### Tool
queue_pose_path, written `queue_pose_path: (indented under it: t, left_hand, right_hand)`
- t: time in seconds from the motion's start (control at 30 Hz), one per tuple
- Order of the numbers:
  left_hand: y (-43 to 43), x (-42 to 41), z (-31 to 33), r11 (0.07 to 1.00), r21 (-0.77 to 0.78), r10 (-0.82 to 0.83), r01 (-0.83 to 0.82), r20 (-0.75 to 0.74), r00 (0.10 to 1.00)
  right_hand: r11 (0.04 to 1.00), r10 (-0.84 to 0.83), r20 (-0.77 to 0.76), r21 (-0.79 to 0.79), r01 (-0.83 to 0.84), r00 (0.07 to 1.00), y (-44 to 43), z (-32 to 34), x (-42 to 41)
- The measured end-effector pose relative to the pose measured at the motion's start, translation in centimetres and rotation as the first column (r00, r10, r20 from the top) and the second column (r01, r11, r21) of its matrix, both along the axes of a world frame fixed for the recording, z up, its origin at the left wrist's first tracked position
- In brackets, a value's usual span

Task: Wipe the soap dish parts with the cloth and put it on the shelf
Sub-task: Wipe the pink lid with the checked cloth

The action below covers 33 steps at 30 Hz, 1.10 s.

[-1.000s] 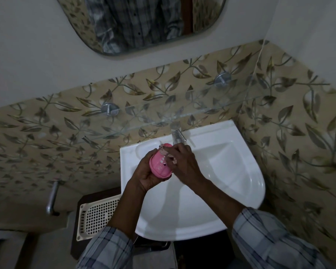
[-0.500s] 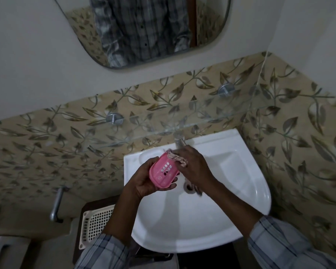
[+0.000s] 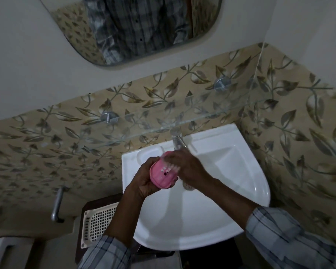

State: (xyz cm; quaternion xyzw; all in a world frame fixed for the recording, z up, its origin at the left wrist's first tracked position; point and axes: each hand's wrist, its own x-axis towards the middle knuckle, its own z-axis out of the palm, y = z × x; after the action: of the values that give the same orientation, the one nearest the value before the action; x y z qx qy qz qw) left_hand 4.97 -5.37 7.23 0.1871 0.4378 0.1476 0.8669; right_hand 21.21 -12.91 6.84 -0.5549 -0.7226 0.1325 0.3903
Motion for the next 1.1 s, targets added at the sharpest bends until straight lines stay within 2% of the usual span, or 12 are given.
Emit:
queue_pose_path:
  t: [0.07,0.17,0.27,0.3,0.4,0.53,0.63,0.73,0.83,0.9,0.97,1.1]
  left_hand:
    - [-0.2,0.0,0.0,1.0,0.022,0.011,-0.011,-0.001,1.0]
    - [0.1,-0.1,-0.1,0.999,0.047,0.013,-0.013,-0.003,1.0]
    - [-0.4,0.0,0.2,0.999,0.036,-0.015,0.015,-0.001,1.0]
    - [-0.4,0.0,0.3,0.999,0.045,0.002,-0.002,0.002,1.0]
    - [0.0,0.0,0.3,0.998,0.051,0.047,-0.047,0.003,0.999]
    - [-0.4,-0.2,0.2,0.998,0.018,0.053,-0.053,0.009,0.999]
    - [-0.2,-0.7,-0.1,0.997,0.033,0.062,-0.062,0.017,0.998]
    - [-0.7,-0.8,0.1,0.999,0.043,0.025,-0.025,0.016,1.0]
    - [-0.9,-1.1,-0.1,0.996,0.034,0.078,-0.079,0.032,0.996]
    - [-0.6,-0.9,0.0,0.998,0.031,0.051,-0.052,0.029,0.998]
    - [-0.3,-0.5,0.2,0.998,0.047,0.032,-0.033,0.019,0.999]
    - [0.1,0.8,0.8,0.999,0.037,0.039,-0.039,0.007,0.999]
  right_hand:
    - [0.994,-0.087,-0.026,-0.068,0.085,0.996,0.1,0.5,0.2]
    - [0.995,0.103,0.066,0.008,-0.104,0.993,-0.3,0.4,-0.8]
    - [0.987,-0.143,-0.061,-0.083,0.138,0.988,0.3,0.2,0.1]
    - [0.985,-0.154,-0.068,-0.09,0.147,0.986,0.3,0.5,0.0]
    - [0.998,0.059,0.016,-0.01,-0.059,0.998,-0.4,0.9,-1.2]
    - [0.987,-0.132,-0.088,-0.101,0.123,0.987,0.5,0.4,-0.5]
    - [0.999,0.022,0.0,-0.042,-0.022,1.0,0.3,0.7,-1.6]
    - [0.984,-0.128,-0.139,-0.14,0.109,0.982,0.4,0.1,-0.6]
    - [0.982,-0.096,-0.138,-0.176,0.071,0.986,-0.1,-0.5,-0.2]
    - [0.973,-0.154,-0.227,-0.204,0.108,0.962,-0.1,-0.6,-0.2]
    - [0.961,-0.225,-0.215,-0.211,0.18,0.95,-0.1,-0.6,-0.3]
    - [0.999,0.016,-0.15,-0.033,-0.021,0.989,-0.7,0.3,-2.2]
